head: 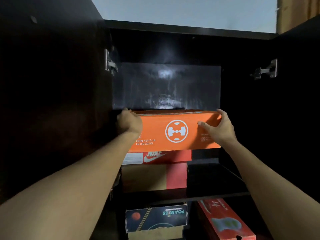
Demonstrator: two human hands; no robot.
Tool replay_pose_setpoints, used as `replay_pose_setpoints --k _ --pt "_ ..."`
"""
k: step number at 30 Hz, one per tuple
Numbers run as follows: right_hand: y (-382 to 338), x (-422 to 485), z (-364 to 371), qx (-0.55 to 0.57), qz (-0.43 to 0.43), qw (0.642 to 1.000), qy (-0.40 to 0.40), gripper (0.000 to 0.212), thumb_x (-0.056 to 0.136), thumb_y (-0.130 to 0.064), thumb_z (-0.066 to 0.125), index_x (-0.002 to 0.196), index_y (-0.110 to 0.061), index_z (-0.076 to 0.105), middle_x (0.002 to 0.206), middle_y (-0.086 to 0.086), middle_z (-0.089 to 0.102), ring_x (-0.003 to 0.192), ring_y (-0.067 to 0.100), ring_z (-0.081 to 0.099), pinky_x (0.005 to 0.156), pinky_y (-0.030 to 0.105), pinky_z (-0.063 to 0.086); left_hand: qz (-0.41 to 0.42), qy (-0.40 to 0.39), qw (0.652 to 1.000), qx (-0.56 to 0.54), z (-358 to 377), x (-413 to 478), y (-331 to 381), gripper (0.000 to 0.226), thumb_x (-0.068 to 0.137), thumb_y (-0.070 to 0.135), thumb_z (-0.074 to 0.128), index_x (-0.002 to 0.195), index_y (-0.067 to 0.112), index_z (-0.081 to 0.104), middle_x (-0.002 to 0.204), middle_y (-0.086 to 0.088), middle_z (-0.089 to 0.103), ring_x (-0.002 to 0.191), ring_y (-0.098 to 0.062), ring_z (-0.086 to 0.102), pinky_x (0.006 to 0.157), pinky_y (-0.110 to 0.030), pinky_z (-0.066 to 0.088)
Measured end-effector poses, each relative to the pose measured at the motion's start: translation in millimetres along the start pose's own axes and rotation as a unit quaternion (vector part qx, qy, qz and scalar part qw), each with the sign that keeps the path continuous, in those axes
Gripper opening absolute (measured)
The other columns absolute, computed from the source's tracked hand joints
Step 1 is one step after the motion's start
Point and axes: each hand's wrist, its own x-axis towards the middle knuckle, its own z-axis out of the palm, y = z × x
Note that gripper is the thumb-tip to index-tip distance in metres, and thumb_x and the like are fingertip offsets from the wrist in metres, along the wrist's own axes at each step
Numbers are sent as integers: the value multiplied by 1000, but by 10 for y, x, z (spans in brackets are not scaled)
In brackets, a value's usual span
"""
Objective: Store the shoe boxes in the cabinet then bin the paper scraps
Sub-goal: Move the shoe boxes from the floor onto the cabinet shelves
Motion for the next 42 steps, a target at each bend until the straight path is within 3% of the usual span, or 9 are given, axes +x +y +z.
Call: replay_pose_setpoints --k 3,6,9,14,22,27,30,34,42 --pt "69 178 261 0 -12 1000 19 85 79 -35 81 148 -21 33 145 6 47 133 25 46 110 42 41 111 14 992 53 296 -82 -157 41 97 17 43 137 11 49 154 -28 21 143 -42 21 115 -44 21" --pt "135 329 458 -20 -23 998 -52 86 83 -23 79 152 -24 29 144 5 49 131 22 48 108 31 39 243 -32 952 183 558 -118 -346 58 97 34 43 152 27 26 162 -14 -12 148 -34 -16 118 -50 -7" --pt "182 433 577 -42 -36 994 -93 87 84 -19 78 153 -27 26 142 4 49 129 19 50 103 26 37 263 -97 933 225 736 -19 -482 71 95 42 46 155 33 10 163 -6 -13 148 -29 -18 120 -51 -3" --pt "279 480 809 -124 -64 988 -62 83 86 -21 75 153 -29 27 136 8 28 125 28 47 111 40 38 237 -120 929 256 856 259 -582 87 88 41 59 153 40 1 163 -2 -13 149 -26 -18 120 -53 7" --pt "254 553 752 -196 -49 976 -83 81 91 -31 68 155 -31 19 142 2 33 116 26 57 98 40 48 199 -211 919 266 900 322 -510 109 76 40 69 151 43 -11 157 1 -33 142 -23 -36 118 -54 -4" --pt "169 347 444 -194 -61 974 -103 53 92 -44 61 141 -30 46 135 1 53 121 23 57 97 47 50 205 -200 930 232 780 63 -372 87 83 41 63 153 33 13 162 -5 -15 148 -30 -18 119 -51 7" --pt "188 41 244 -204 -46 972 -112 59 93 -53 55 145 -28 43 146 0 48 128 22 53 101 45 48 229 -234 927 183 678 -242 -332 71 86 41 59 149 26 29 158 -6 22 146 -28 15 115 -43 27" --pt "281 -605 -157 -206 -28 972 -111 58 94 -51 55 145 -26 45 144 0 50 131 20 50 105 41 44 220 -303 922 99 452 -697 -302 50 82 46 56 129 27 58 134 1 60 122 -24 56 99 -36 47" --pt "590 -2837 -1187 -210 91 971 -65 57 93 -54 55 142 -25 49 142 -2 51 128 15 51 105 41 44 138 -438 887 -41 37 -2489 -778 35 88 37 62 121 26 64 117 -1 67 111 -20 62 94 -33 50"
